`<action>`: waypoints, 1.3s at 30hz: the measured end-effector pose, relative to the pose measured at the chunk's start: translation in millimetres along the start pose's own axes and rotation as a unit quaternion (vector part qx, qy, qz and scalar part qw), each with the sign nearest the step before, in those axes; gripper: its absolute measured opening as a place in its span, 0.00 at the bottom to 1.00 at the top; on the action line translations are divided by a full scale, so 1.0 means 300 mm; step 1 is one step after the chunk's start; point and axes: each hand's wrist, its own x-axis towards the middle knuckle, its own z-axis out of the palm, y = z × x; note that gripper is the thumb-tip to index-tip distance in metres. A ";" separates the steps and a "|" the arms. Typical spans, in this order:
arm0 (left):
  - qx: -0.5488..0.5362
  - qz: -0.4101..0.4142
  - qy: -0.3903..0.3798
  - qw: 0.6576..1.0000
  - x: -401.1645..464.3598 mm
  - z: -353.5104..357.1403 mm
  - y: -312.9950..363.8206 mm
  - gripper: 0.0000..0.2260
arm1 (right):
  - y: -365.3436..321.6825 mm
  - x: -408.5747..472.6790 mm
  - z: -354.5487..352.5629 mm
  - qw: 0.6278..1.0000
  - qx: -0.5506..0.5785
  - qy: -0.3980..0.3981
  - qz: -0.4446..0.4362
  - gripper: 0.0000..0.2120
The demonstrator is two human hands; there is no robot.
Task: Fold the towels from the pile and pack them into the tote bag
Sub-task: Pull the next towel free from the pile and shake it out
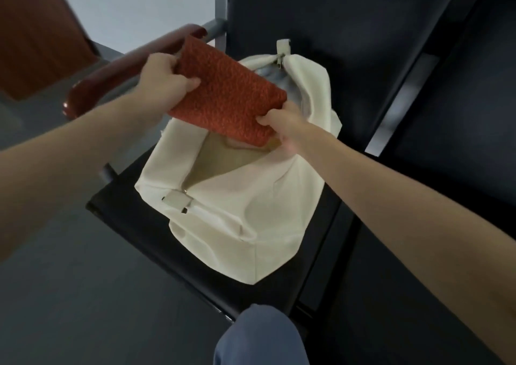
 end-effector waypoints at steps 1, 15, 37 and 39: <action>0.014 -0.026 -0.013 0.999 0.012 0.033 -0.022 0.09 | 0.027 0.004 -0.005 1.000 -0.011 0.011 0.008 0.22; 0.191 -0.125 -0.047 0.972 0.041 0.377 -0.280 0.10 | 0.253 0.026 -0.056 0.906 -0.422 0.020 -0.014 0.40; 0.139 -0.037 -0.139 0.980 -0.132 0.288 0.059 0.11 | 0.060 -0.308 -0.390 0.745 -0.606 -0.094 -0.262 0.18; 0.138 -0.019 -0.162 0.977 -0.207 0.313 0.152 0.20 | 0.048 -0.407 -0.519 0.739 -0.620 -0.064 -0.256 0.20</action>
